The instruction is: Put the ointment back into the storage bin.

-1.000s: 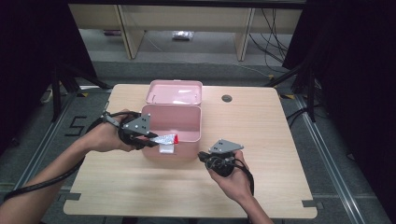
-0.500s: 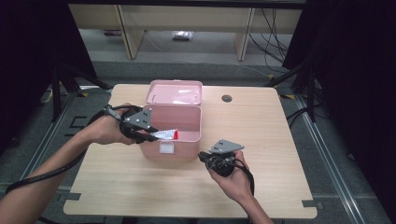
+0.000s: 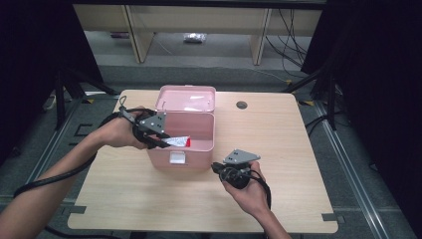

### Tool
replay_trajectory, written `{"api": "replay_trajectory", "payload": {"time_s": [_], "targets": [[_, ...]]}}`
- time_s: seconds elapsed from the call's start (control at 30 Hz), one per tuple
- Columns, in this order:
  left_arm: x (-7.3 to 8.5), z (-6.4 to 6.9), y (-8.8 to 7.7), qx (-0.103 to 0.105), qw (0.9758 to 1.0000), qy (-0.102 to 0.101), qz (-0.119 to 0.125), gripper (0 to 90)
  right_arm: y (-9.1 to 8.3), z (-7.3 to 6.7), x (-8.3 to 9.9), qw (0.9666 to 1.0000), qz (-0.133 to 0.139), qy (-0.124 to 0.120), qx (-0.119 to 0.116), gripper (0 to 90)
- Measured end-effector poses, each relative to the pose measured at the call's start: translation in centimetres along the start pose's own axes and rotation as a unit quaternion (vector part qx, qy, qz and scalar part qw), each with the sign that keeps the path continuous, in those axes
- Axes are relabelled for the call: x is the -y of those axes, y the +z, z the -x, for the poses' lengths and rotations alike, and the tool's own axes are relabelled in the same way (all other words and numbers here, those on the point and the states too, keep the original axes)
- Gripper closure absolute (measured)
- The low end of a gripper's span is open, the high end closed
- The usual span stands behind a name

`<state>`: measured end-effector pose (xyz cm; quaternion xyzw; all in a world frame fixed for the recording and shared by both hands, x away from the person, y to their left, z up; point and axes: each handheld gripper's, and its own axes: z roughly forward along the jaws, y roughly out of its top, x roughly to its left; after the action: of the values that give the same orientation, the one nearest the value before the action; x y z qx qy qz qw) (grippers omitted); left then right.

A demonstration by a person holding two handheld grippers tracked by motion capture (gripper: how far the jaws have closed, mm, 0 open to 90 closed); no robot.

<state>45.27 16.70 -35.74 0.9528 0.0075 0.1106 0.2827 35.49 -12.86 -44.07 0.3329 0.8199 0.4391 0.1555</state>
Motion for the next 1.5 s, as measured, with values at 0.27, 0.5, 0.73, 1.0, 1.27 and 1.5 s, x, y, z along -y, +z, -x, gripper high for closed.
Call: {"api": "replay_trajectory", "payload": {"time_s": [0.27,0.5,0.73,1.0,1.27,1.5], "targets": [[-0.1,-0.7,0.6,0.003,0.9999,-0.001,-0.010,72.1,-0.1,0.1,0.1,1.0000,0.002,0.001,0.000,84.7],[-0.1,-1.1,1.3,0.010,0.9997,0.001,-0.024,72.1,-0.2,0.1,0.1,1.0000,0.001,-0.001,0.004,84.5],[0.3,-1.6,1.9,0.012,0.9994,-0.009,-0.031,72.1,-0.1,0.1,0.3,1.0000,0.000,0.006,-0.001,84.2],[0.6,-2.0,2.6,0.019,0.9989,-0.009,-0.042,72.1,-0.2,0.1,0.4,1.0000,-0.001,0.008,0.000,84.0],[0.4,-2.2,3.0,0.026,0.9987,0.001,-0.045,72.0,-0.2,0.2,0.5,0.9999,-0.002,0.011,0.001,83.5],[0.5,-2.5,3.3,0.030,0.9983,0.000,-0.050,72.0,-0.2,0.2,0.6,0.9999,-0.002,0.012,0.001,83.5]]}}
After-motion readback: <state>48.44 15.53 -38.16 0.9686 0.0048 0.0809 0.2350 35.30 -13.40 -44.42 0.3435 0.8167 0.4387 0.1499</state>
